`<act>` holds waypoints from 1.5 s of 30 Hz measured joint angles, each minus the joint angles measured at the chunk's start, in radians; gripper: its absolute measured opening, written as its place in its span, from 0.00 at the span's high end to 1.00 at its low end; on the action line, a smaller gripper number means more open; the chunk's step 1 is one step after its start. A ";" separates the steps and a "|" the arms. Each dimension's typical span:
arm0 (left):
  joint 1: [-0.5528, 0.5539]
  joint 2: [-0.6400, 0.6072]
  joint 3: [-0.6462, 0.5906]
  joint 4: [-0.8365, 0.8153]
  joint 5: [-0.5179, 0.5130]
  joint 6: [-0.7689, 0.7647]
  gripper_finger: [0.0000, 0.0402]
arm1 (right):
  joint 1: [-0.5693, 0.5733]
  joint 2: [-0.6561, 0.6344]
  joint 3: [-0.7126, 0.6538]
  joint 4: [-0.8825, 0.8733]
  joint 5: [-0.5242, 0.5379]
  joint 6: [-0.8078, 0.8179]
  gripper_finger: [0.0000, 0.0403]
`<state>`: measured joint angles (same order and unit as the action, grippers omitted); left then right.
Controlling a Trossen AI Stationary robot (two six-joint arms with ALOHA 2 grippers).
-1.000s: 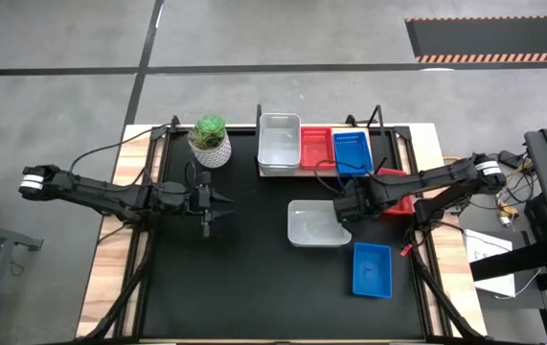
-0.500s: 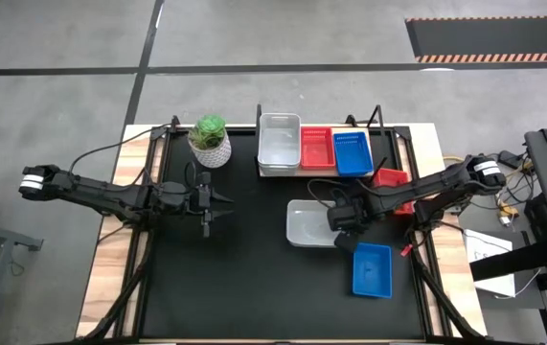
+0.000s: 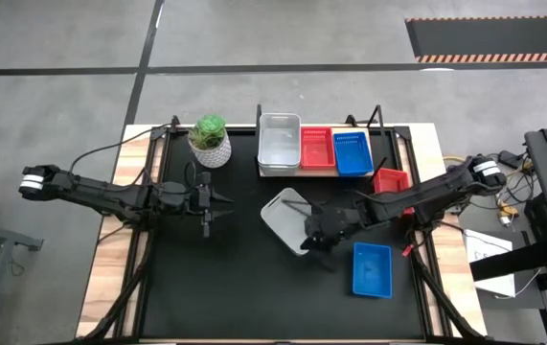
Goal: Stack baskets on shelf by color
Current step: Stack the white bin on the white bin on the shelf
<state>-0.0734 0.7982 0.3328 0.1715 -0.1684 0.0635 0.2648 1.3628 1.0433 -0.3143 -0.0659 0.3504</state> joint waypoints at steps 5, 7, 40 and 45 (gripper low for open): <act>0.000 0.000 0.000 0.000 0.000 -0.001 0.71 | 0.005 -0.003 0.106 -0.221 0.022 -0.285 0.97; 0.000 0.000 0.000 0.000 0.000 -0.004 0.71 | 0.004 -0.002 0.114 -0.267 0.020 -0.346 0.96; 0.000 0.000 0.000 0.003 -0.001 0.001 0.71 | 0.002 0.227 0.009 -0.094 -0.006 -0.448 0.97; 0.000 0.000 0.000 0.003 0.000 -0.004 0.71 | 0.021 0.215 0.070 -0.103 -0.005 -0.412 0.98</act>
<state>-0.0737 0.7982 0.3328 0.1740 -0.1688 0.0594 0.2856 1.5781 1.1137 -0.4173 -0.0709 -0.0620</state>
